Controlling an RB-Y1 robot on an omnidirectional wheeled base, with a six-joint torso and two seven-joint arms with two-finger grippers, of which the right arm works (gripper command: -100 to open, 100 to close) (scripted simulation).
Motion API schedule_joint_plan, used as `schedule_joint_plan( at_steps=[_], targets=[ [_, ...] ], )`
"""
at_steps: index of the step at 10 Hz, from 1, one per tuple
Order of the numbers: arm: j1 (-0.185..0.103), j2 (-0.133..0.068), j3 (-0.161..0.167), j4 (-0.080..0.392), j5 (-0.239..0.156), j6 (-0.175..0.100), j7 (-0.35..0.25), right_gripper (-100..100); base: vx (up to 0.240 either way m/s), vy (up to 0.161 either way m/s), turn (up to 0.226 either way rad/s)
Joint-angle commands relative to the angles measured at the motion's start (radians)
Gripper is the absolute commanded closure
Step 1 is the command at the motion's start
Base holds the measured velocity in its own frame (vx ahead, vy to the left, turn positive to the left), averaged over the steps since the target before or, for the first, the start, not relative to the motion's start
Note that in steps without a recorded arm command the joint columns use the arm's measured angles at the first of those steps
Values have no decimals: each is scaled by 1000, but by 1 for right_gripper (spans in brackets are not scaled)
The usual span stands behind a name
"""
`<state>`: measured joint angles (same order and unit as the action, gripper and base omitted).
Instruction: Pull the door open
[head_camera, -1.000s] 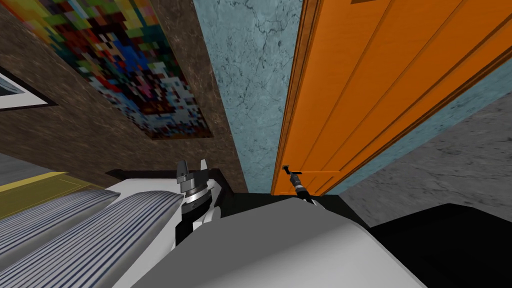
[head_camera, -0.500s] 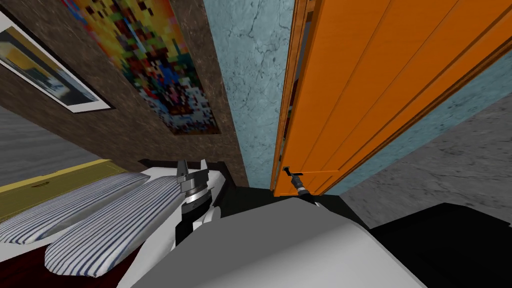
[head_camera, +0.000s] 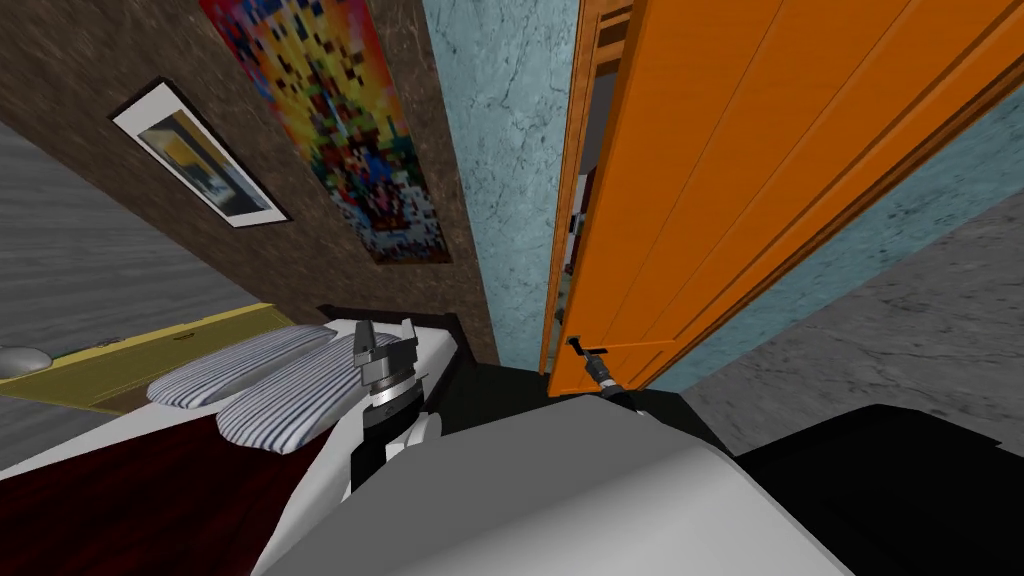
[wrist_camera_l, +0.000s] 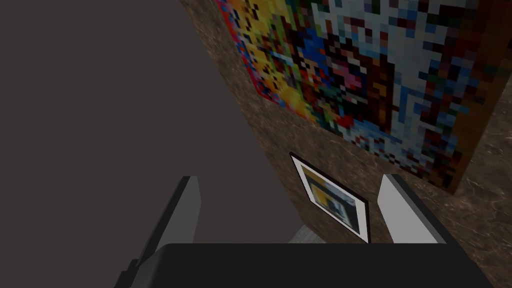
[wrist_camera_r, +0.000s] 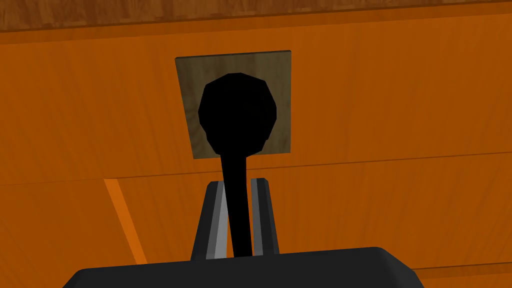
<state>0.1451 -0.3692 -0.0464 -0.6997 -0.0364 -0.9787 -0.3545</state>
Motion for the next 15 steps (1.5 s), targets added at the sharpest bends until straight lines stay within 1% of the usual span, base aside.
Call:
schedule_joint_plan(
  at_steps=[1, 2, 3, 4, 5, 6, 7, 8, 13, 15],
  targets=[
    [20, -11, 7, 0, 5, -28, -15, 100, -223, -71, 174],
    [32, -19, 12, 3, 8, -47, -25, 100, -191, -57, 113],
    [50, -32, 19, 7, 12, -76, -39, 100, -248, -72, 201],
    [56, -37, 21, 8, 14, -86, -44, 100, -213, -57, 151],
    [72, -48, 27, 12, 18, -111, -56, 100, -205, -50, 137],
    [80, -54, 30, 14, 20, -124, -63, 100, -197, -42, 113],
    [77, -47, 31, 10, 20, -112, -57, 100, -86, -13, 12],
    [89, -53, 35, 25, 24, -141, -65, 100, -160, -51, 187],
    [114, -76, 43, 60, 33, -217, -88, 100, -221, -82, 184],
    [122, -84, 45, 72, 36, -241, -95, 100, -191, -46, 138]
  ],
)
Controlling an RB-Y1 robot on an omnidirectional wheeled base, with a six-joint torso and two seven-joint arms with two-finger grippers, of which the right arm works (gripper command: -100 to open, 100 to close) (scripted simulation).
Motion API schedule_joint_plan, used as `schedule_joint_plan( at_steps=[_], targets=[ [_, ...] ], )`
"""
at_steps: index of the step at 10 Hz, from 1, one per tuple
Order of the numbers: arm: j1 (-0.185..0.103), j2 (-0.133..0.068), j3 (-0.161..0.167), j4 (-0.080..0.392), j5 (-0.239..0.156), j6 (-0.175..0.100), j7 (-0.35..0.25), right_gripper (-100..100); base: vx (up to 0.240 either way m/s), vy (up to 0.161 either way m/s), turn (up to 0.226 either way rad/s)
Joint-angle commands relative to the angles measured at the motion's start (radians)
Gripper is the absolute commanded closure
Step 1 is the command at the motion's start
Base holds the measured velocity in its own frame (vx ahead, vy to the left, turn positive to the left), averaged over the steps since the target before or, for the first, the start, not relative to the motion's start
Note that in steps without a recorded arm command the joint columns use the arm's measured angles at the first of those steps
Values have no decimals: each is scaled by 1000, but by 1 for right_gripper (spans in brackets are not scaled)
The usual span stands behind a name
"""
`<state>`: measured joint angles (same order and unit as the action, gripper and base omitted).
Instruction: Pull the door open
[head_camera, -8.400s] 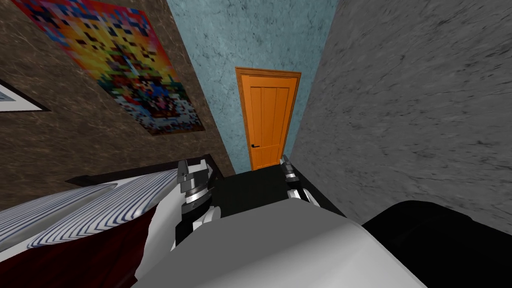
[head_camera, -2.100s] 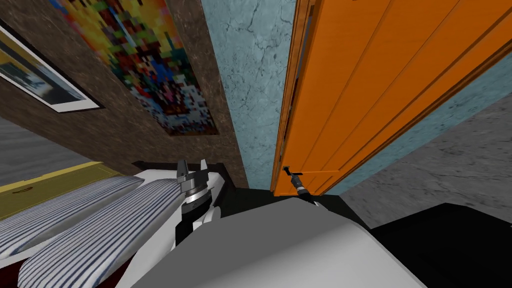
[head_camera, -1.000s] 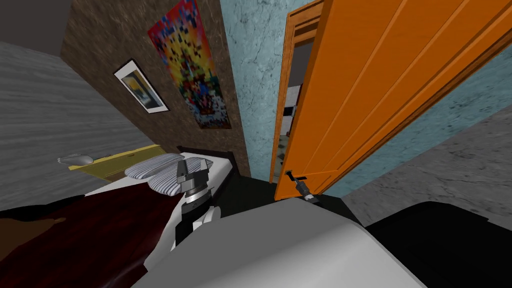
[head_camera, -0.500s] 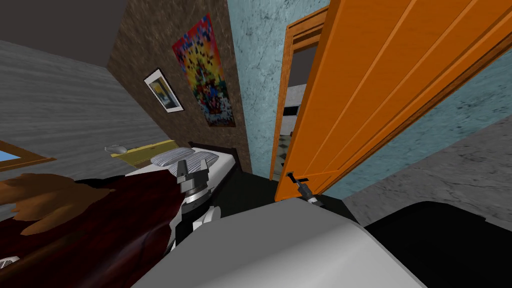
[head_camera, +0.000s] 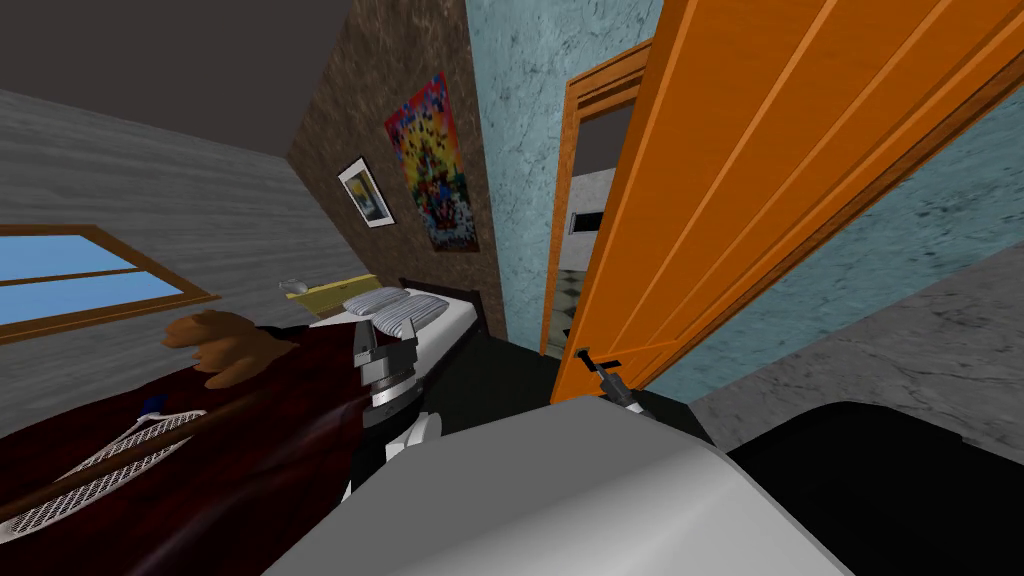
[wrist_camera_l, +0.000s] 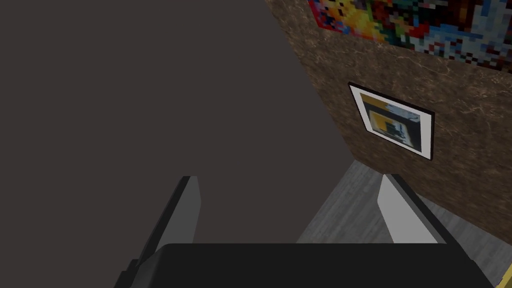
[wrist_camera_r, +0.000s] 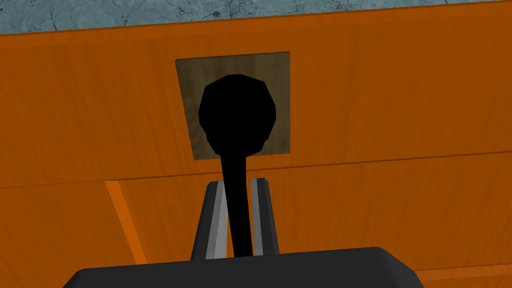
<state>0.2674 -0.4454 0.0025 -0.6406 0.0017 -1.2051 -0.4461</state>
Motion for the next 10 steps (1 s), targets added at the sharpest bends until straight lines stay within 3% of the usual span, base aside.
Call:
schedule_joint_plan(
  at_steps=[1, 10],
  targets=[
    [0, 0, 0, 0, 0, 0, 0, 100, -72, -1, 11],
    [-11, -22, 8, 63, 8, -66, -18, 100, -216, -63, 164]
  ],
)
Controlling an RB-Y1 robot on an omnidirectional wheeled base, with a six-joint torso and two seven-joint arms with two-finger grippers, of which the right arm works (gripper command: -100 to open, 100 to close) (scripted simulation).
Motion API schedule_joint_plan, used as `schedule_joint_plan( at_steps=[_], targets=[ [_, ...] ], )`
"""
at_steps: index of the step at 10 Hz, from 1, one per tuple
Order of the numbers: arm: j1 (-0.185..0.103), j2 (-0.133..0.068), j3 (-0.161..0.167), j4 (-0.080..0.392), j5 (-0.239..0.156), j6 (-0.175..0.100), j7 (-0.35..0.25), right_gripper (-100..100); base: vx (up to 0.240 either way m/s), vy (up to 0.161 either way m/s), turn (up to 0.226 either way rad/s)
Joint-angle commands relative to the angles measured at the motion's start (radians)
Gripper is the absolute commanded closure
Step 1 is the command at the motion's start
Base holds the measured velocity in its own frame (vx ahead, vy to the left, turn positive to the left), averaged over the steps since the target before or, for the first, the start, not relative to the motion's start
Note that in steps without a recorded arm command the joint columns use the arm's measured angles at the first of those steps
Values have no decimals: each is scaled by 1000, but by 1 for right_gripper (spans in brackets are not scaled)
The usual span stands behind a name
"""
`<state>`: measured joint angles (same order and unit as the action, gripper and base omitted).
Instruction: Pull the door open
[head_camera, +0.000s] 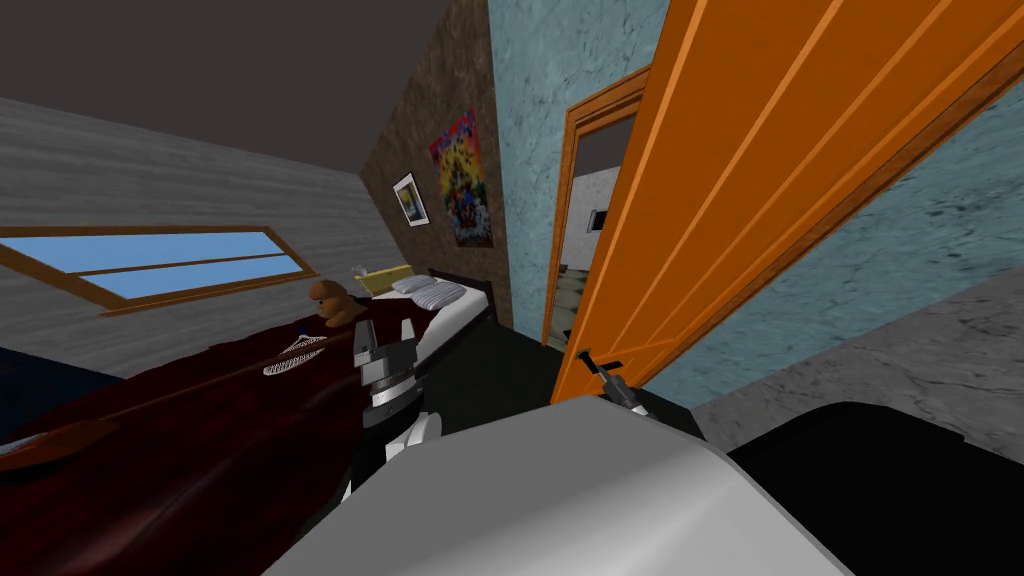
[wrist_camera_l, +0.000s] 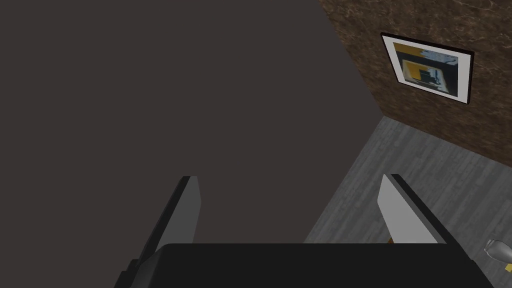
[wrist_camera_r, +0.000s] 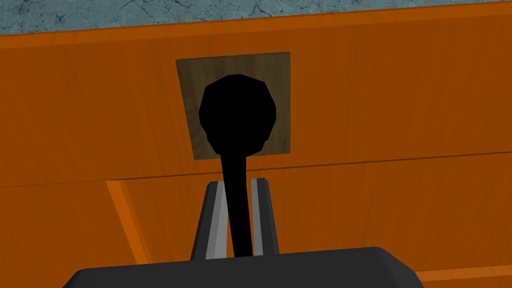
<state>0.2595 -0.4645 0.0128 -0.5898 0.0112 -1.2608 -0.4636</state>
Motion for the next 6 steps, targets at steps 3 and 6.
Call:
schedule_joint_plan(
  at_steps=[3, 6],
  targets=[
    [-9, -2, 3, 21, 4, -12, -3, 100, -146, -35, 94],
    [-19, -5, 5, 36, 6, -20, -6, 100, -195, -59, 162]
  ],
)
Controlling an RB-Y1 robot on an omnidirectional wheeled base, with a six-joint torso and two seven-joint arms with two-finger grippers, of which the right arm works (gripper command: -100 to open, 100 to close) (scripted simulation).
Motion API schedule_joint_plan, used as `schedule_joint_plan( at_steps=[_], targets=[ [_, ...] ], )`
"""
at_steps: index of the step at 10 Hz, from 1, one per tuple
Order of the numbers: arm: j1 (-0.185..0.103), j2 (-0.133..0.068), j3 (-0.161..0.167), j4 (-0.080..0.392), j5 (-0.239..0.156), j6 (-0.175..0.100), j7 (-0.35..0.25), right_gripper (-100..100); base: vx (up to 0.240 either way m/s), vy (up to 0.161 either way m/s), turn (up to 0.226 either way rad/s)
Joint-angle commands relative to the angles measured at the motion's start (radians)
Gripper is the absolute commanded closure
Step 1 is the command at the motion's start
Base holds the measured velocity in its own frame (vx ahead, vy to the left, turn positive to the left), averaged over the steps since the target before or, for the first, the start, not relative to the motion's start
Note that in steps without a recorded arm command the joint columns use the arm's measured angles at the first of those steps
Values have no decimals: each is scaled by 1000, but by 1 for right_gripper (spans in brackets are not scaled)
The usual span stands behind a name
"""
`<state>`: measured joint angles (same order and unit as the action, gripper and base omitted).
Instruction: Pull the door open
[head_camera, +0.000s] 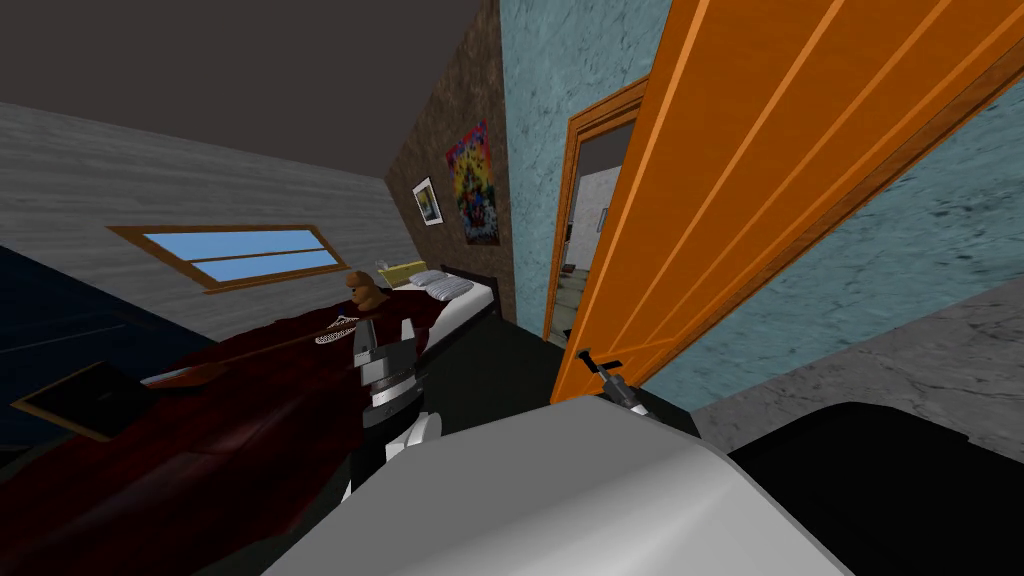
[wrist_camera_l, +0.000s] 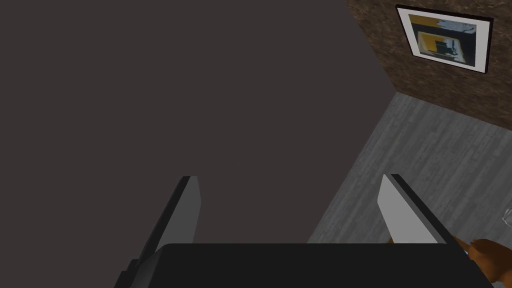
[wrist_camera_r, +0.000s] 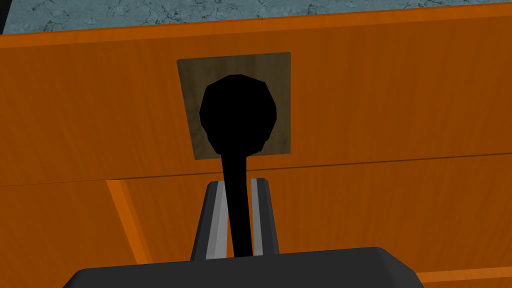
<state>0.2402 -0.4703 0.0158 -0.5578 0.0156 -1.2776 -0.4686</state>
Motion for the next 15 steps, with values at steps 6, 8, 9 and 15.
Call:
schedule_joint_plan(
  at_steps=[6, 8, 9, 15],
  targets=[
    [-22, -6, 5, 33, 7, -20, -7, 100, -192, -62, 129],
    [-28, -8, 6, 42, 8, -24, -9, 100, -193, -50, 113],
    [-31, -5, 7, 45, 9, -23, -7, 100, -75, -22, 31],
    [17, -16, 49, 45, 52, -110, -4, 100, -62, -32, -28]
  ],
)
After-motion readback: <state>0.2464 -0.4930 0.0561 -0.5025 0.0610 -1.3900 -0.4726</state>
